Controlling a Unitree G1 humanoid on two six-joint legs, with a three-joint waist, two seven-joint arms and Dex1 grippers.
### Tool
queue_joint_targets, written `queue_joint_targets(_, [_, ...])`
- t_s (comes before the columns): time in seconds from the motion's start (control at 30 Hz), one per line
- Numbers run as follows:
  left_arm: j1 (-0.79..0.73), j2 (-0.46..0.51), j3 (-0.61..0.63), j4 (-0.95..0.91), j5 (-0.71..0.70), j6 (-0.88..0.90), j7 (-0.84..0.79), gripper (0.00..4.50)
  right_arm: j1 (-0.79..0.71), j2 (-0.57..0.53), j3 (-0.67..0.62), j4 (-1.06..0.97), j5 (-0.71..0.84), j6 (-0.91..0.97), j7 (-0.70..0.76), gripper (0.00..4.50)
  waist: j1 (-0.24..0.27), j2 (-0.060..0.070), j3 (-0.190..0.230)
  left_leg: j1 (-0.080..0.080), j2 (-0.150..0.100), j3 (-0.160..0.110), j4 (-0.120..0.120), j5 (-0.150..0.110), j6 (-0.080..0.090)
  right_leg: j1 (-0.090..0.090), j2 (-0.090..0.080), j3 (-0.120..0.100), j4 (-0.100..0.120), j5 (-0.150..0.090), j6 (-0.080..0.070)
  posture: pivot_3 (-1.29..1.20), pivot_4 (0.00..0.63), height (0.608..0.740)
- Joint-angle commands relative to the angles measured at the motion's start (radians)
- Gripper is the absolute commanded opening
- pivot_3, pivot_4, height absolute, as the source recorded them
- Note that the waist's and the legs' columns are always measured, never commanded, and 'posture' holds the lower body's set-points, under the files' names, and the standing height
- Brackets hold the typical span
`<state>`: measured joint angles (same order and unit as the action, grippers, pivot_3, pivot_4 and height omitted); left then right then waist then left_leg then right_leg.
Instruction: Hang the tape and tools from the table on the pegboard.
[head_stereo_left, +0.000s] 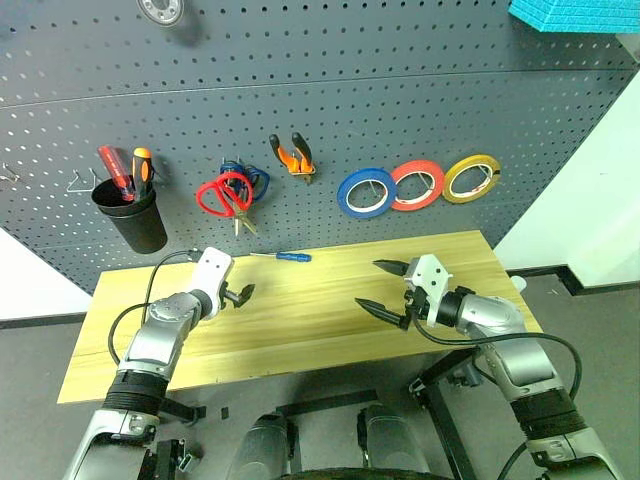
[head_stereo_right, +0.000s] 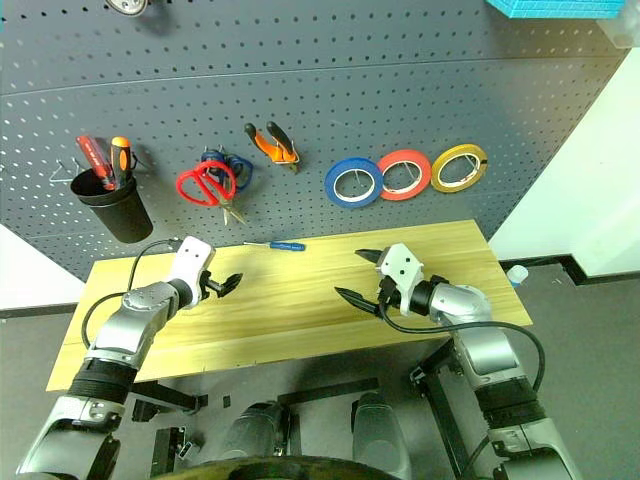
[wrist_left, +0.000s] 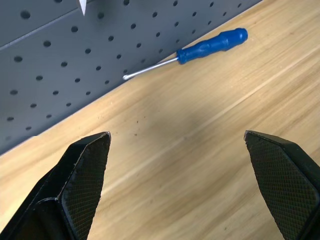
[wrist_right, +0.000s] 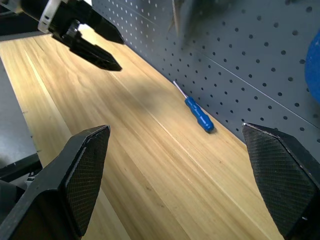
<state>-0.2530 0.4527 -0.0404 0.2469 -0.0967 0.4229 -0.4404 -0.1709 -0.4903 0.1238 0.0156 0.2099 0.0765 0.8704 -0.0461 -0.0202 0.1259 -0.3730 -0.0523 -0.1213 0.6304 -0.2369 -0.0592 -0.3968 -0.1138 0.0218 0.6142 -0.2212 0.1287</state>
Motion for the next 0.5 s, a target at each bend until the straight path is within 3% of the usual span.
queue_joint_targets(0.03, [0.016,0.015,0.028,-0.001,0.006,-0.031,-0.006,4.47,-0.003,0.003,-0.011,0.020,-0.009,-0.037,-0.005,4.43,0.001,0.000,-0.003,0.000,0.000,0.000,0.000,0.000,0.000,0.000,0.000,0.000,0.000,0.000,0.000,-0.08,0.020,0.740])
queue_joint_targets(0.5, [0.141,0.072,0.114,-0.032,-0.030,-0.253,-0.122,4.47,0.026,-0.020,-0.056,0.088,0.022,-0.107,0.053,4.43,0.001,0.005,-0.030,0.002,0.000,0.000,0.000,0.000,0.000,0.002,0.000,0.000,0.000,0.000,0.000,-0.07,0.008,0.740])
